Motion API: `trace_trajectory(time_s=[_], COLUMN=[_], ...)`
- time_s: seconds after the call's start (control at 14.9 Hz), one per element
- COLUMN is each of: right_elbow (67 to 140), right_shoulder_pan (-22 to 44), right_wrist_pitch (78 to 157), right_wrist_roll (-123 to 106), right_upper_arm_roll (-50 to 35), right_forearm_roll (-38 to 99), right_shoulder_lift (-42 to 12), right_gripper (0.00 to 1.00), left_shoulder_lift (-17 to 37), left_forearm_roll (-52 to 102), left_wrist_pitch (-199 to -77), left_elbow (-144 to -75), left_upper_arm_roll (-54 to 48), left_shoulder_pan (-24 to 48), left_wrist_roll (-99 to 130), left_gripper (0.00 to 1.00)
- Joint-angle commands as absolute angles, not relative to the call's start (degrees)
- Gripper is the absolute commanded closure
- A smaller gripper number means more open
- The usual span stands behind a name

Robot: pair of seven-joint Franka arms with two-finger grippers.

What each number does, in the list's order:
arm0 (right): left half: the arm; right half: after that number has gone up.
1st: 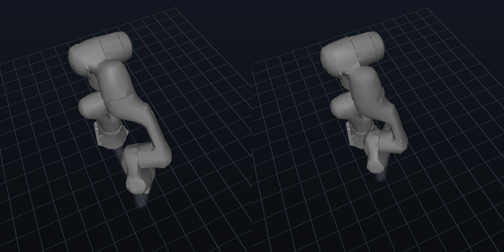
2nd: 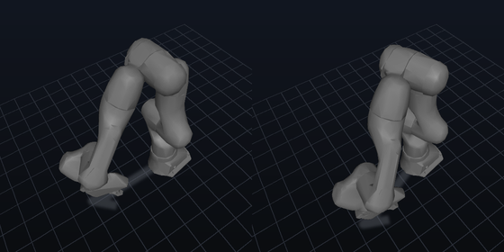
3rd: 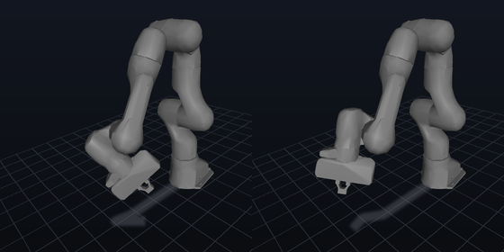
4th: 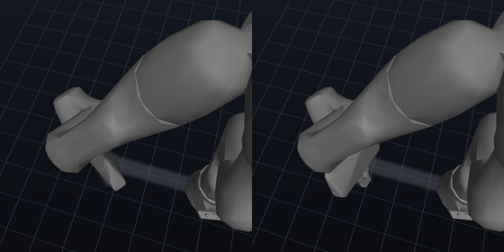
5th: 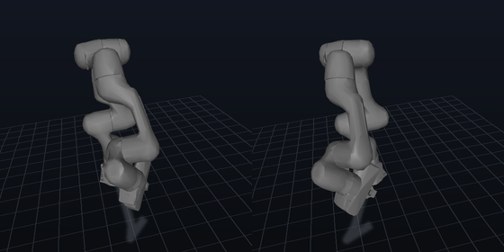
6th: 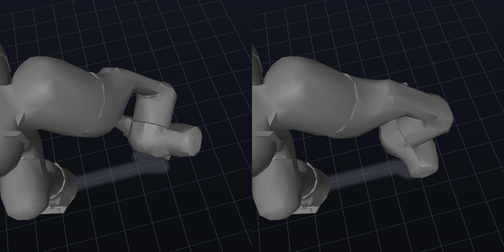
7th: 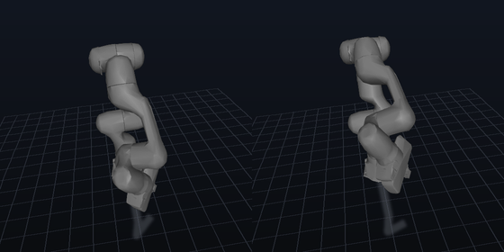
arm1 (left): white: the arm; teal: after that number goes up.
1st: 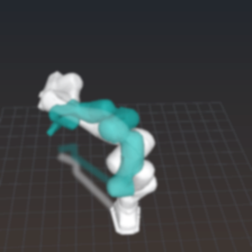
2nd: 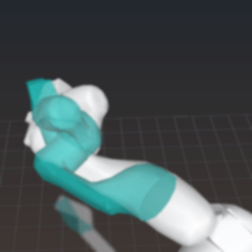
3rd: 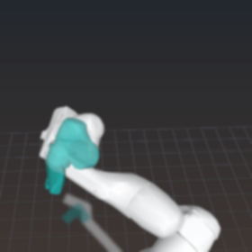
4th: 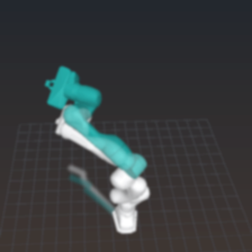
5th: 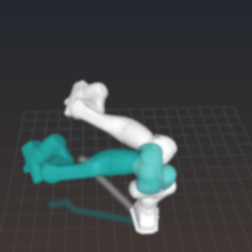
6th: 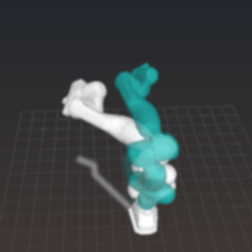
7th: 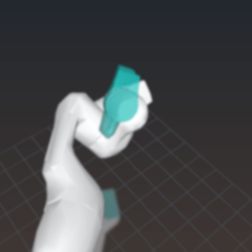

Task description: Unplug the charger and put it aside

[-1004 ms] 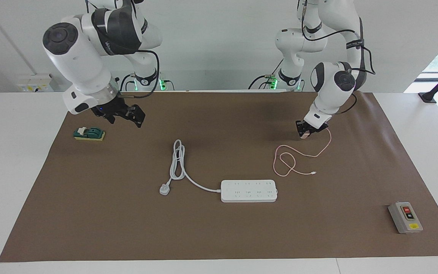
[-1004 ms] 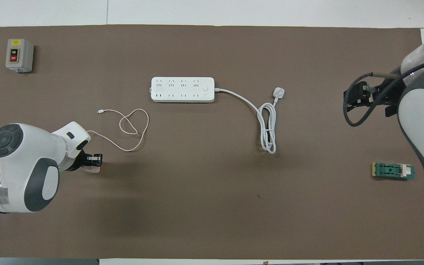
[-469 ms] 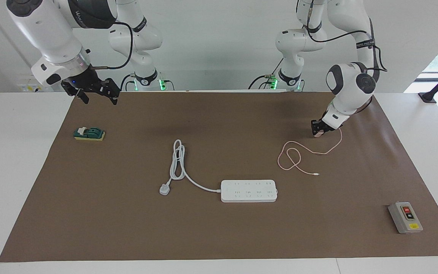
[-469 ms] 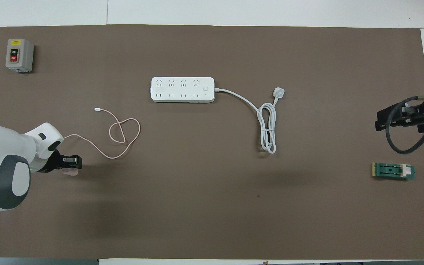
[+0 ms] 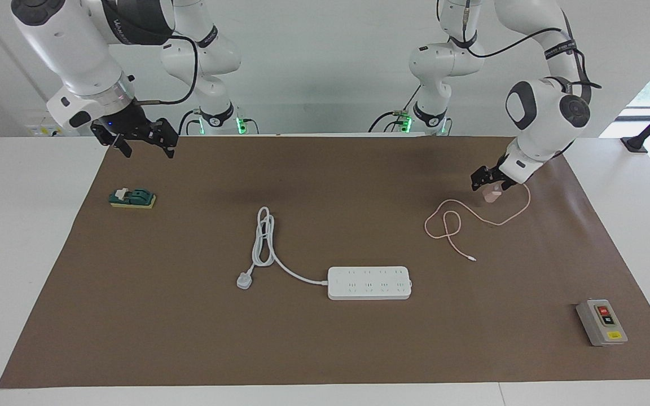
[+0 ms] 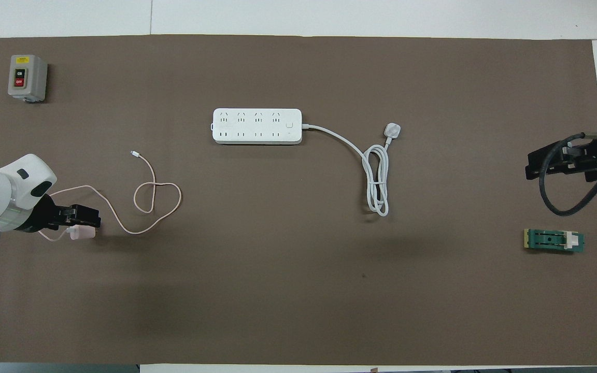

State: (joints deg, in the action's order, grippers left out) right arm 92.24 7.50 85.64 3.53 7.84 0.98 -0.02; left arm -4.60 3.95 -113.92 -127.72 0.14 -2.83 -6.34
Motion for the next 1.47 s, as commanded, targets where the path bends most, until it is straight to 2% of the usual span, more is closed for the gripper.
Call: trace_trajectory(time_s=[0.0,0.27,0.67,0.8,0.94,1.14,1.41], right_elbow=[92.73,92.73,93.08,93.25,93.34,93.25,93.25], right_shoulder_pan=[8.96,9.05,9.05,9.14,9.05,8.97,8.88], right_wrist_pitch=[86.39,86.49,86.84,86.23,85.7,85.69,85.69], right_wrist_roll=[3.78,3.87,3.69,3.87,3.69,3.69,3.69], right_upper_arm_roll=[9.49,10.11,13.01,12.75,12.48,12.48,12.48], right_forearm_roll=[1.41,1.76,1.76,1.76,1.67,1.67,1.67], right_shoulder_lift=[0.09,0.18,0.26,0.26,0.44,0.96,1.23], right_gripper=[0.0,0.0,0.0,0.0,0.0,0.0,0.0], left_shoulder_lift=[-4.57,-5.01,-4.83,-4.48,-5.01,-7.03,-3.97], left_forearm_roll=[5.89,5.98,5.45,4.92,3.44,-0.7,-0.62], left_wrist_pitch=[-112.85,-108.57,-96.35,-91.08,-89.12,-89.82,-90.53], left_elbow=[-127.09,-123.59,-109.8,-102.87,-98.72,-98.96,-97.84], left_upper_arm_roll=[-0.26,-0.87,-1.05,-0.79,-0.27,-0.44,-0.44], left_shoulder_pan=[-3.34,-2.9,0.44,-0.17,-1.14,-1.41,-1.15], left_wrist_roll=[-7.38,-5.98,1.93,2.89,3.6,4.05,4.04], left_gripper=[0.0,0.0,0.0,0.0,0.0,0.0,0.0])
